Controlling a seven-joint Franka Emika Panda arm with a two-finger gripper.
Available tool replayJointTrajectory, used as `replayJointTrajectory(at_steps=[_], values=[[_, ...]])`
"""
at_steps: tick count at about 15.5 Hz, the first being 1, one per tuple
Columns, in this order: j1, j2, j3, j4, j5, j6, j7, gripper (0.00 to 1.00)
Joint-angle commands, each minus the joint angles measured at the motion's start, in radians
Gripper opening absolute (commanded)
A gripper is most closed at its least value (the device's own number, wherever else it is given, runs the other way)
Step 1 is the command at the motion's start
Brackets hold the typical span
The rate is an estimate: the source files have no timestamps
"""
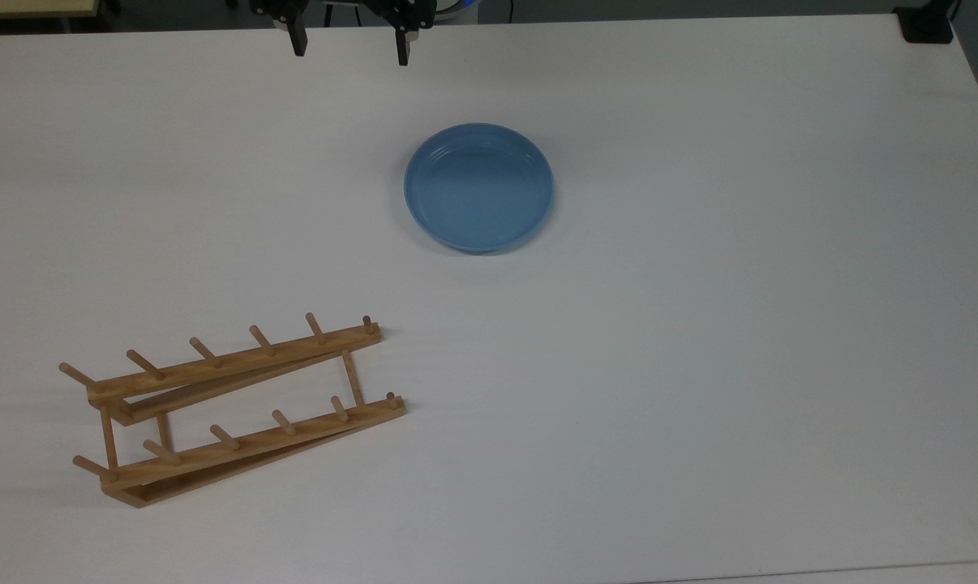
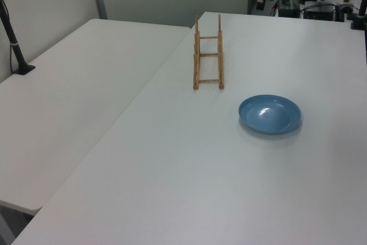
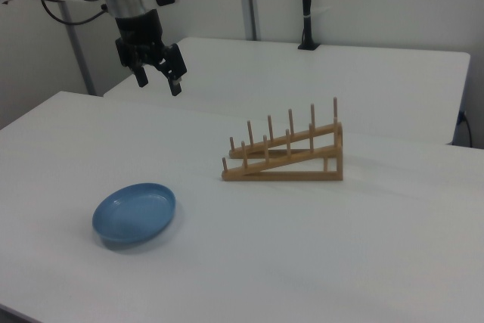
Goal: Place plate in plate rack
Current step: 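Move the open gripper toward the light blue plate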
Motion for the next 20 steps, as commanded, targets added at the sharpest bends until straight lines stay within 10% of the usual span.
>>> replayJointTrajectory(at_steps=[1, 20], values=[[0.024, -0.018, -0.018, -0.022, -0.01, 0.012, -0.003, 1.0], [0.024, -0.024, -0.013, -0.047, -0.016, 0.003, -0.102, 1.0]])
